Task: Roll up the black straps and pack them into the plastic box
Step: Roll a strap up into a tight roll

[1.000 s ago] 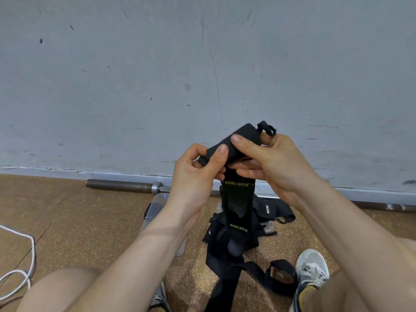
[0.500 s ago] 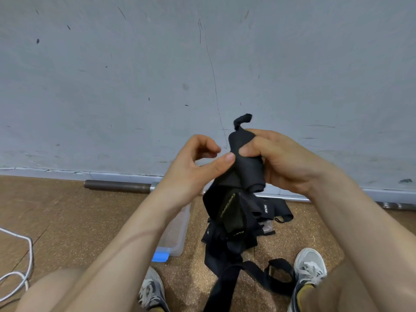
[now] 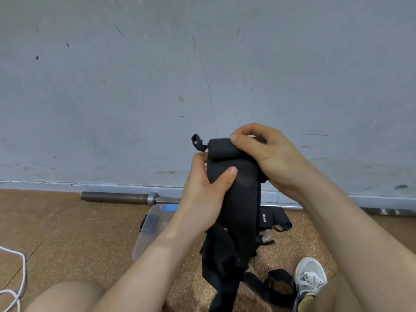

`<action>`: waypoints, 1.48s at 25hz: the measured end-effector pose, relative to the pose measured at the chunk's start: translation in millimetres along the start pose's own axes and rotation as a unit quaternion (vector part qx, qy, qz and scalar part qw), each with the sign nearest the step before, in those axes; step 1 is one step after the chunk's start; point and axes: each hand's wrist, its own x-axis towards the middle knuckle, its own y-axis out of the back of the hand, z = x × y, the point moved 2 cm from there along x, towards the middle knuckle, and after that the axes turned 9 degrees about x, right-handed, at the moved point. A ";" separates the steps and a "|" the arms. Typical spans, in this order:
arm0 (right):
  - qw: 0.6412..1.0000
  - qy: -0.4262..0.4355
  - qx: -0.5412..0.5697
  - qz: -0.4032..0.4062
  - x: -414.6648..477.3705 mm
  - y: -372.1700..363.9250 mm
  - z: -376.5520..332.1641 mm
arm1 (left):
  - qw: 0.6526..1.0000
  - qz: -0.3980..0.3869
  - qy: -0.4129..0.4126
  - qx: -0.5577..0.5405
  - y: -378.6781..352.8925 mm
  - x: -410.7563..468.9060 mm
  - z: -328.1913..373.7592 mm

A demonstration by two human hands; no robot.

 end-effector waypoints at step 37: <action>0.998 -0.042 -0.049 -0.008 -8.9 -30.2 26.7 | 0.961 0.193 -0.089 -0.178 14.8 15.9 19.8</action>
